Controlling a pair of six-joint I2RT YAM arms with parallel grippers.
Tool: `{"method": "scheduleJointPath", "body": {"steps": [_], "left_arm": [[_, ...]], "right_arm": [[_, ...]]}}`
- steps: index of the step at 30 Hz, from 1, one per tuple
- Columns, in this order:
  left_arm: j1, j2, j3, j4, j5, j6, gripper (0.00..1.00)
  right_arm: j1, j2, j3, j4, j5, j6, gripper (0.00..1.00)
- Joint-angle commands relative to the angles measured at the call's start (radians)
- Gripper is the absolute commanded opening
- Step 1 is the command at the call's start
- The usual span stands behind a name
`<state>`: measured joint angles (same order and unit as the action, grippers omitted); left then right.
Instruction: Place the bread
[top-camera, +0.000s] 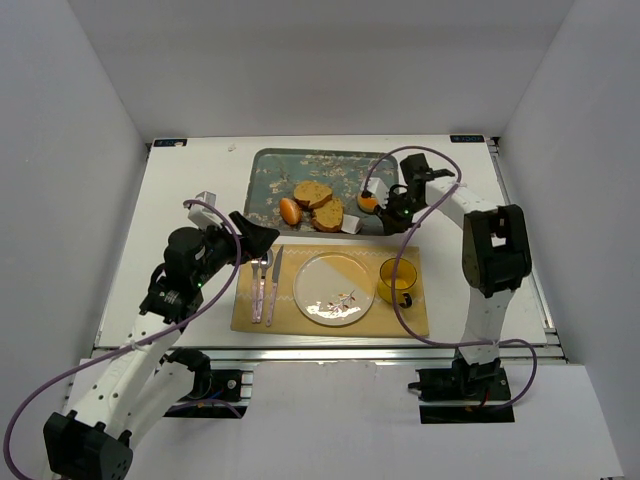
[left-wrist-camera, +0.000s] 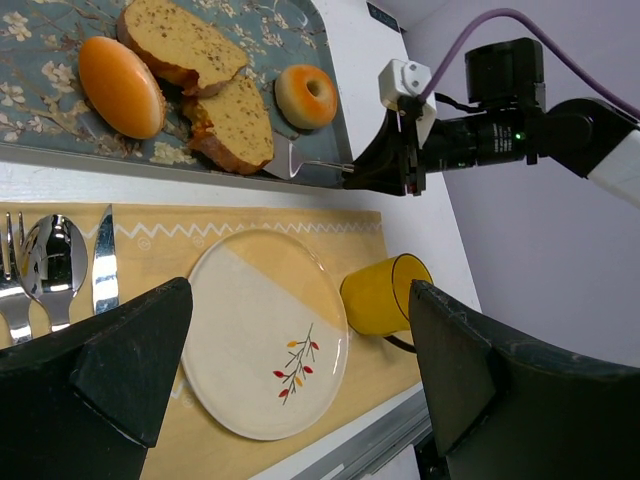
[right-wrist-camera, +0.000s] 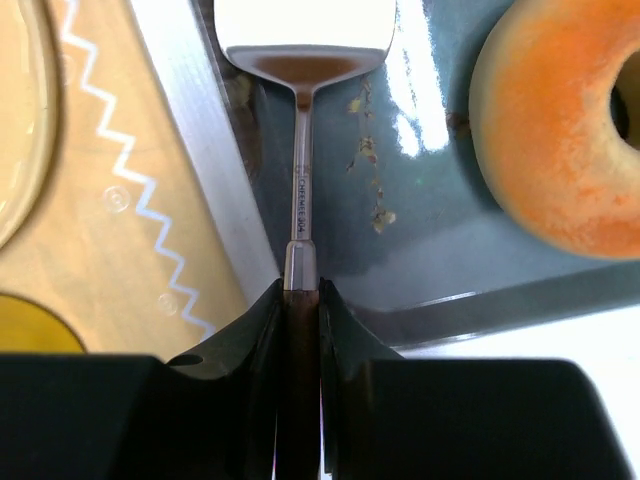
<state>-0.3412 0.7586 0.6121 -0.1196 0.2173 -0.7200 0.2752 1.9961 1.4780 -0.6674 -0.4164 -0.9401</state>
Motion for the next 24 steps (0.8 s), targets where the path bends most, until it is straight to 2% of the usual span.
{"method": "scheduleJointPath", "body": {"steps": [1,7,12,24], "left_arm": [[0.007,-0.019,0.005,-0.002,-0.012,-0.001,0.98],[0.007,-0.021,0.006,-0.002,-0.009,-0.001,0.98],[0.007,-0.027,0.008,-0.008,-0.01,-0.001,0.98],[0.007,-0.03,0.014,-0.012,-0.015,-0.002,0.98]], "right_arm": [[-0.017,-0.091,-0.042,0.084,-0.074,-0.022,0.0],[-0.036,-0.145,-0.116,0.157,-0.127,-0.014,0.0],[-0.037,-0.119,-0.081,0.131,-0.117,0.001,0.0],[-0.037,0.072,0.192,-0.159,-0.027,0.007,0.0]]}}
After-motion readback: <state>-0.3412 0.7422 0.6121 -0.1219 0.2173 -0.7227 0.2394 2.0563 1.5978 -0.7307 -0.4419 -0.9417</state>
